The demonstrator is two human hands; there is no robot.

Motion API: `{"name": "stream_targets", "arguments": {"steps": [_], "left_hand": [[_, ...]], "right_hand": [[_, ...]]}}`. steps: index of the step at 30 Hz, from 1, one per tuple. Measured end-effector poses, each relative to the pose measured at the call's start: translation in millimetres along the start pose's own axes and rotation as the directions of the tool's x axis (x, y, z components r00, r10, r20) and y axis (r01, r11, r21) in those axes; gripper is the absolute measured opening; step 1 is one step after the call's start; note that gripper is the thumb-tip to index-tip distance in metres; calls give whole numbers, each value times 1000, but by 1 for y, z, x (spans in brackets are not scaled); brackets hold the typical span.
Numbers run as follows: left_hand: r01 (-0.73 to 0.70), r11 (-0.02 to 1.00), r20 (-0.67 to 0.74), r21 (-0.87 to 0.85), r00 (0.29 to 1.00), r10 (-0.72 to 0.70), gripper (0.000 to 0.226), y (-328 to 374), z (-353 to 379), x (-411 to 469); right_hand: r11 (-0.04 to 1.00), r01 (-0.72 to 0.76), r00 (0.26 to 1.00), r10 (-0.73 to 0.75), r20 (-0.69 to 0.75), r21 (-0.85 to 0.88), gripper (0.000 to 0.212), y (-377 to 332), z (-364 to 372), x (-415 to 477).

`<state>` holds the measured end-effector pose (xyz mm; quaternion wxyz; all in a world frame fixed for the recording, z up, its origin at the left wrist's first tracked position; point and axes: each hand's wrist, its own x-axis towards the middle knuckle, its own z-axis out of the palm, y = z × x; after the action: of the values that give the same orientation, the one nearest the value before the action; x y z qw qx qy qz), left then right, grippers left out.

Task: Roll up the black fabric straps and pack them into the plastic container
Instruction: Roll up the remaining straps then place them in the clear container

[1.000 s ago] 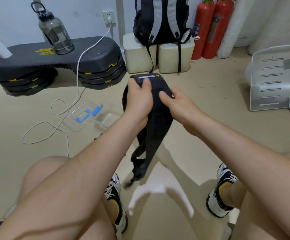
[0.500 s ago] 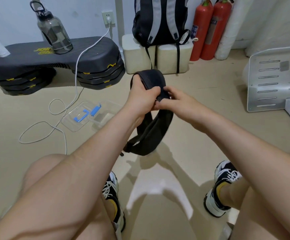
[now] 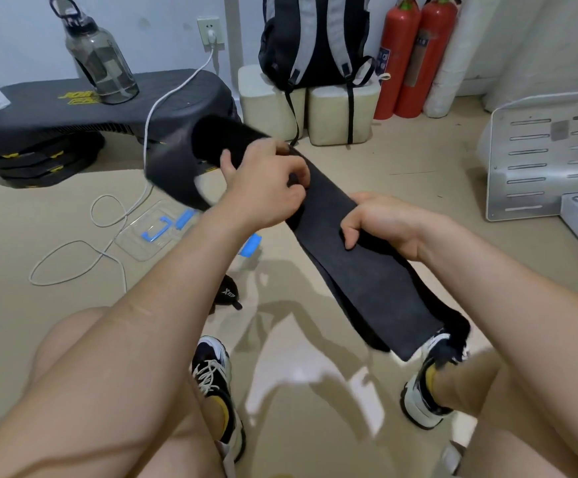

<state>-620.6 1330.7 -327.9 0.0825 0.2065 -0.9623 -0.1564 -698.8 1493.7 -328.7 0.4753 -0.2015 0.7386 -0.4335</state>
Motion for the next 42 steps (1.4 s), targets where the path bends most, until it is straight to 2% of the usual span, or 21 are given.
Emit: {"name": "stream_targets", "arguments": {"steps": [2, 3, 5, 6, 8, 10, 12, 14, 17, 21, 24, 27, 29, 31, 34, 36, 39, 40, 42], "left_hand": [[-6, 1000, 96, -3, 995, 7, 48, -2, 5, 3], [4, 998, 81, -61, 997, 1, 51, -2, 7, 4], [98, 961, -21, -258, 994, -107, 35, 2, 7, -1], [181, 905, -16, -385, 979, -202, 23, 7, 6, -5], [341, 723, 188, -600, 939, -287, 26, 18, 6, -14], [466, 538, 433, -703, 880, -196, 34, 27, 13, -23], [476, 427, 487, -769, 869, -90, 34, 30, 27, -27], [414, 422, 420, -807, 904, -83, 26, 33, 38, -31], [401, 381, 359, -833, 916, -179, 40, 37, 50, -36], [435, 289, 406, -853, 900, -157, 38, 44, 54, -41], [398, 263, 367, -879, 916, -159, 30, 46, 52, -39], [365, 200, 313, -909, 917, -249, 25, 44, 46, -28], [344, 138, 286, -929, 902, -324, 23, 38, 41, -20], [341, 121, 273, -932, 883, -382, 20, 30, 37, -12], [368, 99, 315, -925, 885, -342, 13, 24, 33, -7], [391, 139, 345, -910, 899, -268, 19, 24, 33, -8], [440, 249, 394, -863, 894, -214, 47, 24, 36, -11], [463, 257, 420, -848, 884, -207, 49, 23, 36, -12], [464, 256, 422, -848, 883, -206, 36, 20, 35, -11]], "right_hand": [[998, 7, 1000, -8, 12, 70, 37, 3, 0, -2], [993, 27, 1000, -27, 2, 115, 37, 4, -1, -1], [974, 75, 997, -66, -49, 212, 34, 6, -3, 1], [958, 105, 993, -84, -87, 266, 30, 5, -4, 2], [907, 163, 981, -106, -163, 389, 25, 3, -6, 4], [834, 192, 971, -87, -221, 517, 23, 3, -7, 8], [814, 180, 958, -19, -285, 552, 23, 4, -5, 12], [844, 163, 931, 39, -363, 511, 22, 5, -4, 16], [879, 158, 895, 65, -442, 449, 15, 5, -4, 22], [903, 108, 891, 98, -443, 416, 10, 8, -5, 23], [887, 126, 898, 88, -430, 444, 14, 8, -1, 17], [889, 172, 926, 3, -379, 425, 17, 10, 10, 10], [924, 214, 946, -115, -304, 316, 11, 14, 19, 6], [947, 265, 948, -222, -228, 180, 8, 16, 23, 4], [947, 300, 940, -273, -206, 115, 18, 16, 21, 6], [943, 317, 926, -285, -247, 100, 20, 16, 21, 8], [952, 295, 924, -263, -277, 79, 18, 16, 17, 13], [960, 278, 931, -259, -256, 41, 17, 16, 14, 14], [967, 229, 951, -246, -185, -107, 33, 13, 5, 14]]}}
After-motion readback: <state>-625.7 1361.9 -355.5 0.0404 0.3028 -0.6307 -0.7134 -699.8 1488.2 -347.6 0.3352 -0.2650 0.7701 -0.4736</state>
